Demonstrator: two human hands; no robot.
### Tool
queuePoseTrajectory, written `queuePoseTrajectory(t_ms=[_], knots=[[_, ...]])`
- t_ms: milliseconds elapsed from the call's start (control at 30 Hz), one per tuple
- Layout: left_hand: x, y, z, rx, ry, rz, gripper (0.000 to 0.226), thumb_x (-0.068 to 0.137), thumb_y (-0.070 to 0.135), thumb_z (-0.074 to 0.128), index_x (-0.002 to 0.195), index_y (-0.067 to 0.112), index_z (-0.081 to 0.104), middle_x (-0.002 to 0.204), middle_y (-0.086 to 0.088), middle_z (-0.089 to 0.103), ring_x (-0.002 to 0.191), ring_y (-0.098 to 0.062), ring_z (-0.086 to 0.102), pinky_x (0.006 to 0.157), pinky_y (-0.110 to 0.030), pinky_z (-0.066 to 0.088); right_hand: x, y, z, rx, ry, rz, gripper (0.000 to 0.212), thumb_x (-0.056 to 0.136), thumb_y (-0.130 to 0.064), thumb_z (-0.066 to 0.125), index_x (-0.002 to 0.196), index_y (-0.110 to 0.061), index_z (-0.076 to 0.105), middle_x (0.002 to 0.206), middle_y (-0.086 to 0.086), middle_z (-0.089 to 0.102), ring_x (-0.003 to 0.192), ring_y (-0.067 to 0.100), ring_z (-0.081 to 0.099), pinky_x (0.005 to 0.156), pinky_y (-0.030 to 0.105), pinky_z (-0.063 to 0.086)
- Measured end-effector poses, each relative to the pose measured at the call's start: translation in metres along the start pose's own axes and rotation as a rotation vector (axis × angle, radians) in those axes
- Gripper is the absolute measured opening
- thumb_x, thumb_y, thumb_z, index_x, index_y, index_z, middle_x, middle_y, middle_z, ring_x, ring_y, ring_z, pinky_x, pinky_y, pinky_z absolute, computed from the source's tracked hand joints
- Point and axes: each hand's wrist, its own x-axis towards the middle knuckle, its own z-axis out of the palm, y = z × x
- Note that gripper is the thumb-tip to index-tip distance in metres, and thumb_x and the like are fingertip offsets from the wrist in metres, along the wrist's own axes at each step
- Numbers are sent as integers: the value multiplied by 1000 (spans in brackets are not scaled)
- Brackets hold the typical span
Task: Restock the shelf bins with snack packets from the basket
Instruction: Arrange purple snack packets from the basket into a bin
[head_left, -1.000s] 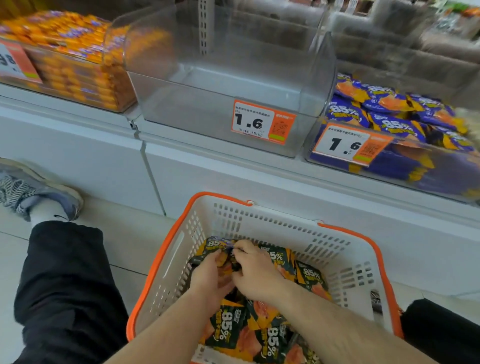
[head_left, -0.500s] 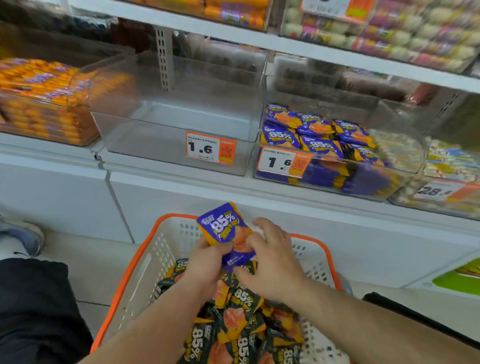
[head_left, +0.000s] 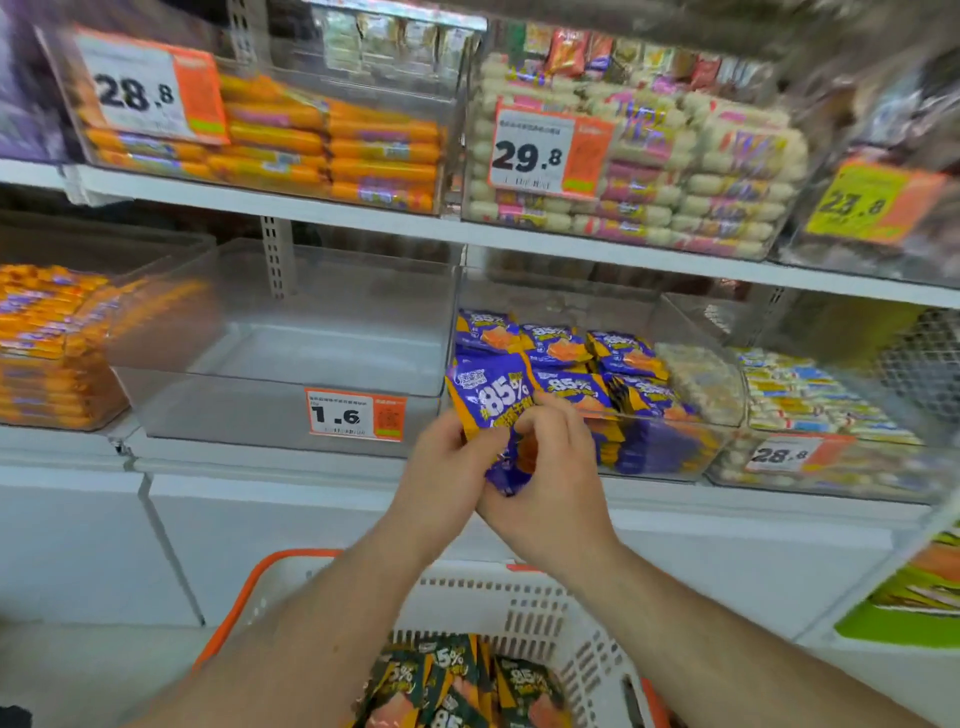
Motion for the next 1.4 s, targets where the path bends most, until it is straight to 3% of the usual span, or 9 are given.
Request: queuePoseTrajectory(t_ms=[100, 200, 300, 433, 633, 733, 900, 1067, 1400], knots=[[36, 16, 7, 191, 74, 252, 48, 80, 47, 48, 86, 2, 61, 82, -9, 64, 79, -19, 57, 79, -45, 49, 34, 8, -13, -28, 109, -4, 48, 58, -41, 73, 88, -19, 43, 96, -2, 49, 85, 20, 46, 72, 36, 44], [81, 29, 3, 728, 199, 485, 41, 87, 41, 43, 105, 13, 66, 106, -1, 64, 99, -19, 58, 86, -39, 48, 72, 30, -24, -128, 89, 176, 48, 57, -47, 69, 92, -25, 45, 97, -2, 51, 91, 21, 48, 80, 40, 44], [124, 29, -6, 1056, 139, 332, 41, 89, 27, 53, 127, 14, 56, 134, -4, 52, 119, -28, 53, 97, -44, 46, 109, 59, -27, -255, -19, 302, 53, 63, -48, 72, 107, -26, 54, 113, 0, 54, 107, 28, 51, 91, 43, 43], [134, 13, -14, 1023, 72, 88, 55, 90, 20, 51, 144, 26, 40, 136, -7, 51, 116, -34, 56, 96, -47, 48, 156, 87, -17, -460, -199, 406, 63, 76, -53, 69, 133, -34, 52, 140, 0, 45, 127, 37, 41, 104, 43, 37], [134, 8, -16, 954, 108, 118, 52, 93, 23, 50, 142, 32, 38, 137, -2, 51, 113, -32, 58, 93, -46, 51, 202, 107, 17, -544, -366, 517, 65, 80, -61, 65, 138, -37, 52, 146, 6, 46, 135, 38, 33, 102, 45, 37], [134, 7, -18, 931, 91, 115, 49, 96, 24, 49, 143, 30, 36, 139, -1, 49, 114, -29, 58, 91, -47, 53, 213, 120, 33, -589, -435, 519, 59, 76, -62, 64, 128, -33, 62, 138, 7, 54, 127, 38, 42, 96, 42, 40], [137, 5, -19, 933, 98, 111, 52, 97, 25, 48, 146, 32, 32, 143, 1, 45, 117, -28, 57, 91, -47, 53, 218, 132, 44, -536, -583, 582, 45, 55, -56, 59, 82, -22, 72, 107, 8, 65, 98, 32, 54, 82, 39, 42], [136, 5, -17, 982, 119, 116, 53, 97, 25, 48, 147, 30, 32, 144, 0, 45, 118, -30, 56, 93, -47, 52, 217, 134, 39, -610, -665, 479, 73, 82, -43, 62, 148, -21, 42, 153, 9, 39, 134, 33, 41, 101, 40, 39], [135, 7, -17, 991, 110, 104, 54, 100, 30, 48, 150, 28, 28, 145, 1, 45, 119, -24, 56, 89, -45, 55, 220, 150, 59, -759, -646, 420, 52, 104, -42, 34, 152, -20, 32, 157, 13, 32, 139, 35, 35, 112, 46, 29]])
